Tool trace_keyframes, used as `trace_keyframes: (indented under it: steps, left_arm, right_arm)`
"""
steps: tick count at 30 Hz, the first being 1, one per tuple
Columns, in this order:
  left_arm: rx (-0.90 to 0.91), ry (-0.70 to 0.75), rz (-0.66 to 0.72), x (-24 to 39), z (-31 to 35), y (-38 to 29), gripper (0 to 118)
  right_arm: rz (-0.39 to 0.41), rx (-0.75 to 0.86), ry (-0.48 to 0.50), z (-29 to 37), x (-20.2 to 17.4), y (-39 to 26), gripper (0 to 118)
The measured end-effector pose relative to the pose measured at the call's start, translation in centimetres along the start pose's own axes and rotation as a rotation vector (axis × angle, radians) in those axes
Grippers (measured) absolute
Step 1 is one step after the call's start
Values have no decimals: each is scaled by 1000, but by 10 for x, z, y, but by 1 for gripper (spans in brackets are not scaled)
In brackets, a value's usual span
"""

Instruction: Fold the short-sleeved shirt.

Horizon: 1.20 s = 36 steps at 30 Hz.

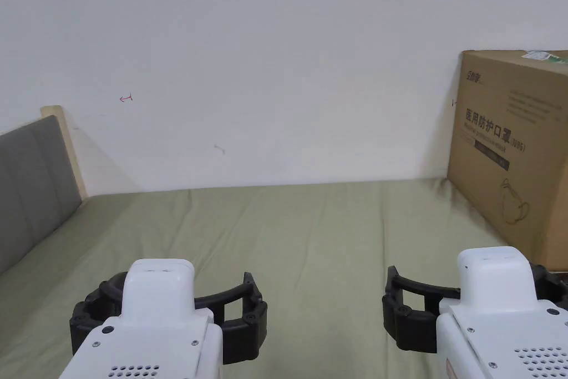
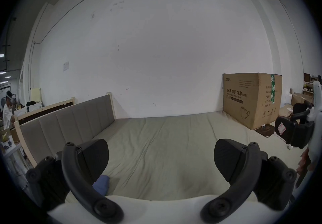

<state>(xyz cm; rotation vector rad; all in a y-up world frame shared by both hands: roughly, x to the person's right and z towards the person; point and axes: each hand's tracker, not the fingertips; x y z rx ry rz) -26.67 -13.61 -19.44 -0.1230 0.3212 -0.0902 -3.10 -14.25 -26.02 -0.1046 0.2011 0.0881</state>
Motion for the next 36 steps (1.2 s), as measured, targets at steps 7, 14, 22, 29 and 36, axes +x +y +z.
trace_keyframes:
  steps: [7, 14, 22, 29, 36]
  left_arm:
    - [-33, 14, 51, 1, -2, 8, 118]
    - [-34, 3, 71, 1, -4, 10, 118]
    - [-34, 22, 31, 5, -4, 6, 118]
    - [-72, -2, 67, 4, -10, 6, 118]
    - [-57, -2, 32, 6, -8, 6, 118]
  right_arm:
    - [-12, -12, -6, 0, 2, -1, 118]
    - [-35, -33, 3, -5, 12, -7, 118]
    - [-28, -48, 2, -14, 18, -12, 118]
    - [-7, -62, 18, -15, 13, -16, 118]
    - [-10, -61, 18, -16, 13, -16, 118]
